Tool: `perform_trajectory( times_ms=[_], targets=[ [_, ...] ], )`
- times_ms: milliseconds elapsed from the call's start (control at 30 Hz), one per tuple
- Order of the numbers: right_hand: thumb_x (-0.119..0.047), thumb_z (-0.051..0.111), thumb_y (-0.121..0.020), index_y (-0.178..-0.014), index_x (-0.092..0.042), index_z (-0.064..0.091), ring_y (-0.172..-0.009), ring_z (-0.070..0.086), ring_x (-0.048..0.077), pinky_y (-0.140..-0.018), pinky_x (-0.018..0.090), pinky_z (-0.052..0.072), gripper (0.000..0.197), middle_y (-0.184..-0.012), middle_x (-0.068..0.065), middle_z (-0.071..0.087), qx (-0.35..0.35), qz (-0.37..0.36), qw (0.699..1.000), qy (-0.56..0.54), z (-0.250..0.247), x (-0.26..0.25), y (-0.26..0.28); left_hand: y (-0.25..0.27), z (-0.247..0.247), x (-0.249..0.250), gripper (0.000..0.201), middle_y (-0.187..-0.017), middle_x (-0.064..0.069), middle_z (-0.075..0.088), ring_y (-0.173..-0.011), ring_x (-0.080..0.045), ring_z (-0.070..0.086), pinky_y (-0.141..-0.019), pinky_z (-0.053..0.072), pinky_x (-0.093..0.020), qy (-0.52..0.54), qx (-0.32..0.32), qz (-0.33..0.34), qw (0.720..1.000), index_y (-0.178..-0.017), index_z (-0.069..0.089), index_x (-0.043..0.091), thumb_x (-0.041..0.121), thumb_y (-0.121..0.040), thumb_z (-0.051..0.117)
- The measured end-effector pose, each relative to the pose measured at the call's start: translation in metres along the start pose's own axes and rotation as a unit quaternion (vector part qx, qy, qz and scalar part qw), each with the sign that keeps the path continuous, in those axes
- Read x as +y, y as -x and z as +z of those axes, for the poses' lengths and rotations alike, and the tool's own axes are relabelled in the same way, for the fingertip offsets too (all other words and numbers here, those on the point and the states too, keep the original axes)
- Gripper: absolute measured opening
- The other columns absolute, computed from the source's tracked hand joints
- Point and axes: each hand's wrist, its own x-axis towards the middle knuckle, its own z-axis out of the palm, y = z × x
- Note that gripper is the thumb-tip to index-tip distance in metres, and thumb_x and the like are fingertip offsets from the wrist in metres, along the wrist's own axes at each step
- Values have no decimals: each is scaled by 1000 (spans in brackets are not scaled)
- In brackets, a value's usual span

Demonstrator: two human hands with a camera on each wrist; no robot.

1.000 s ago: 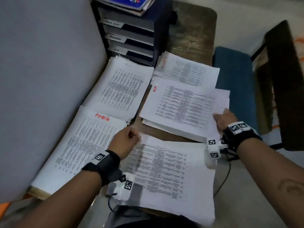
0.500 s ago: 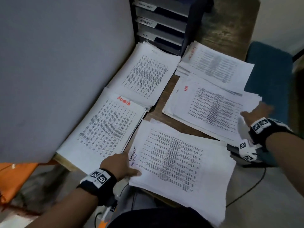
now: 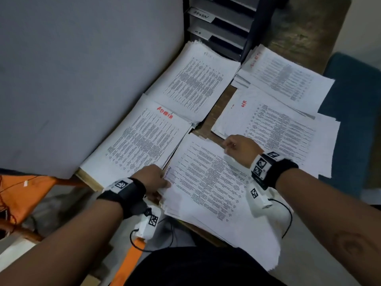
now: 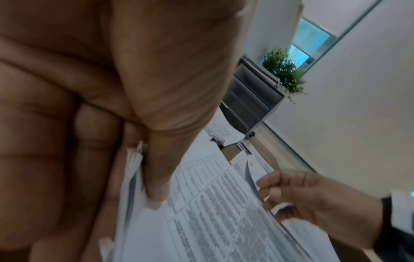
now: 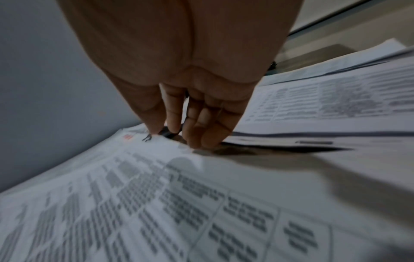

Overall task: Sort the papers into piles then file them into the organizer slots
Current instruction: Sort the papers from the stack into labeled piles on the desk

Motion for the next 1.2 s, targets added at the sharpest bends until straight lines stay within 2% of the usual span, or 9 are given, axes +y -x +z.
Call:
perform_trajectory(
  times_ms=[67,200,367,567,767,933,1033,1133,1200],
  targets=[
    [-21,65,-88,-103,-9,62,-95,64,22,-90,34,51,20,-102,8,66,-29,13,999,3,12,-5,1,0,-4,0,33,-52,4,58,-41,-11,61,-36,41,-16,-11,15,16,1000,-69,46,13,19,-94,66],
    [-21,71,-84,-111,-8,62,-101,64,24,-88,32,49,31,-110,10,65,-25,25,999,-4,18,-4,3,0,-13,1,17,-95,-5,59,-71,-24,69,-51,54,-28,-4,43,24,999,-96,51,15,22,-94,66],
    [-27,73,-84,-110,-19,62,-99,59,14,-84,23,41,29,-107,-2,61,-12,18,1000,-10,16,7,8,-2,-24,3,22,-76,-1,62,-72,-18,55,-63,44,-31,-3,129,72,989,-73,61,16,26,-81,79],
    [-28,75,-81,-106,-19,60,-99,61,19,-91,35,49,30,-105,-1,62,4,35,999,16,13,15,10,-8,-30,-3,13,-87,-2,74,-83,-20,68,-82,61,-41,206,99,85,970,-90,76,11,23,-84,78],
    [-21,80,-78,-109,-5,62,-91,66,23,-78,29,48,40,-98,5,69,5,34,999,-12,14,13,7,-11,-31,-3,16,-110,2,73,-101,-19,67,-95,54,-39,209,206,159,943,-103,77,21,26,-90,70],
    [-32,75,-82,-105,-11,62,-88,61,18,-67,22,41,33,-90,-8,63,-2,45,997,-55,5,13,11,-7,-39,14,14,-86,-8,63,-78,-24,57,-75,52,-48,318,150,209,913,-81,64,30,37,-91,58],
    [-58,68,-77,-124,-10,53,-100,49,15,-80,29,40,69,-105,-6,54,-28,77,995,-51,-4,19,12,-10,-45,29,13,-89,-12,57,-80,-25,53,-73,47,-44,353,141,219,899,-79,64,33,37,-89,58],
    [-54,70,-79,-86,-23,50,-79,51,13,-65,25,38,37,-80,-12,50,-47,78,994,-66,-17,30,16,-16,-49,46,13,-89,-14,58,-80,-26,55,-72,50,-48,370,148,226,889,-80,62,32,34,-91,55],
    [-44,73,-78,-81,-29,56,-78,58,17,-71,31,46,23,-79,-9,60,-49,89,986,-134,-27,37,26,-20,-52,57,17,-87,-13,57,-78,-25,56,-70,52,-45,367,155,220,891,-78,62,34,34,-93,55]
  ],
)
